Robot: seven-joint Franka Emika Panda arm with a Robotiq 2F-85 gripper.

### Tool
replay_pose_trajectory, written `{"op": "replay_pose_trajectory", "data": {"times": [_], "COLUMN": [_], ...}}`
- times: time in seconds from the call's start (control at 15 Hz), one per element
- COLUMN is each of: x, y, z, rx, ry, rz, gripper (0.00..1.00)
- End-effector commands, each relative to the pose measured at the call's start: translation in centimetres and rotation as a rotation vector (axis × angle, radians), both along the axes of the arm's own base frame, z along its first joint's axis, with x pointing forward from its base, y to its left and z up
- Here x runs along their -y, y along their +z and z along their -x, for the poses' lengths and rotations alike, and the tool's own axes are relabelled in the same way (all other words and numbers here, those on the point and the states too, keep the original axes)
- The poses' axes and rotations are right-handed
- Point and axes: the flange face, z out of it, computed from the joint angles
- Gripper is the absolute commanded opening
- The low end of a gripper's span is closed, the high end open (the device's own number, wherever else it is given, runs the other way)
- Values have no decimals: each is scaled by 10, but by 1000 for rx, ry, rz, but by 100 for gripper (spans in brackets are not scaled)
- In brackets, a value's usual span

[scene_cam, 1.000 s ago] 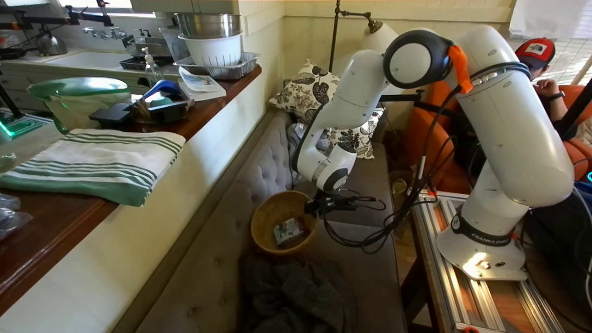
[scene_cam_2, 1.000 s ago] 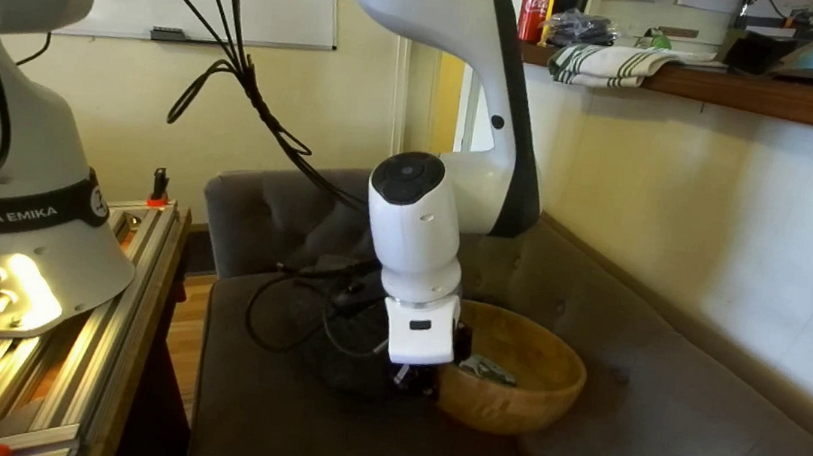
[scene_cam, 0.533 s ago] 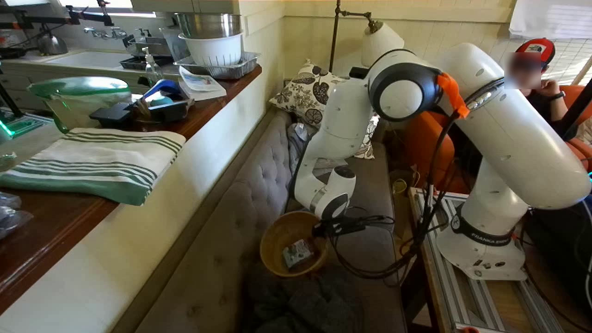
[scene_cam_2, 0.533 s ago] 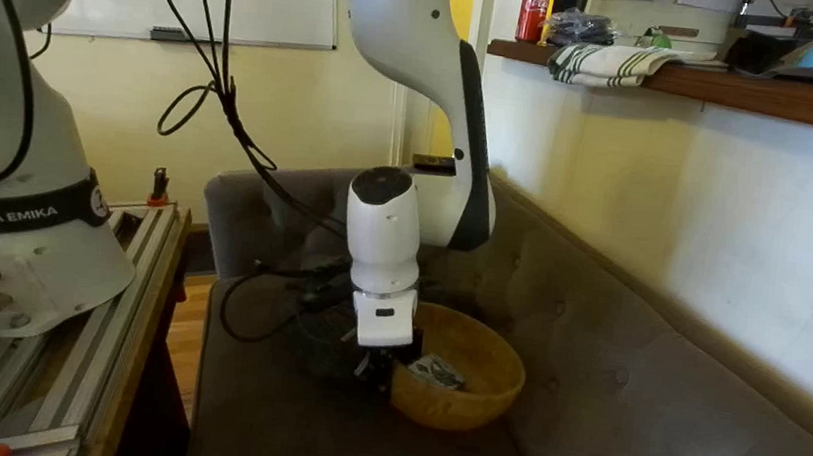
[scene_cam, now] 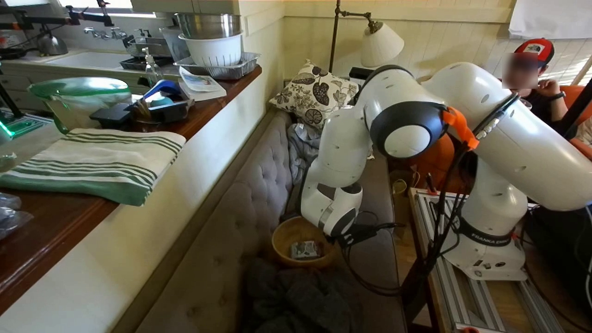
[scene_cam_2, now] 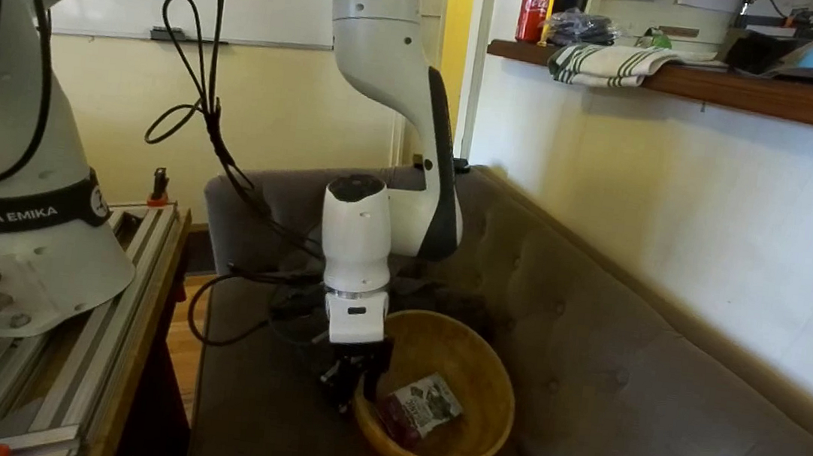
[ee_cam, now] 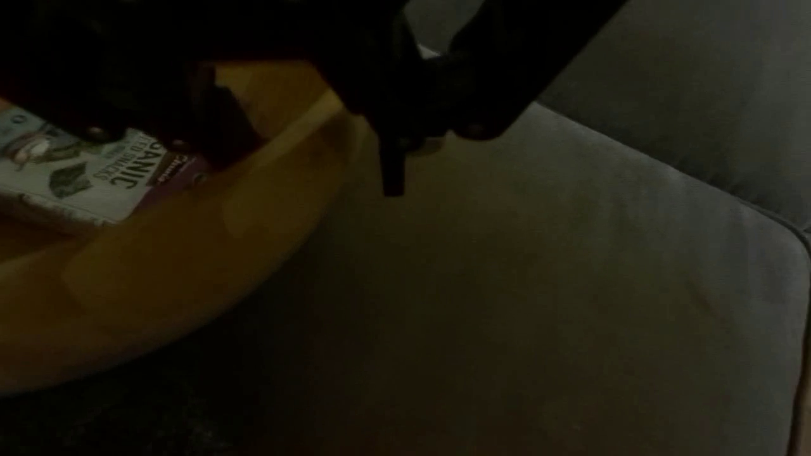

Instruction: Put the wooden bowl on the sofa.

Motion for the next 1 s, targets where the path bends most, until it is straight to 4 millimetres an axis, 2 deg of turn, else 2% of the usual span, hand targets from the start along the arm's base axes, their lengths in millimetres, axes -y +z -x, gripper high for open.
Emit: {"op": "replay_pose_trajectory", "data": {"times": [0.0, 0.13, 0.27, 0.4, 0.47, 0.53, 0.8, 0.87, 0.93], "x": [-8, -7, -4, 8, 11, 20, 54, 55, 54], "y": [20, 38, 61, 82, 82, 96, 109, 105, 99], "z": [4, -4, -22, -27, -34, -27, -12, -8, -21], "rx": [-7, 20, 82, 107, 131, 135, 70, 37, 55], "ry": [96, 145, 208, 338, 388, 434, 604, 636, 579], "rz": [86, 125, 180, 149, 136, 99, -6, -36, 42], "gripper": [85, 99, 100, 100, 100, 100, 100, 100, 100]}}
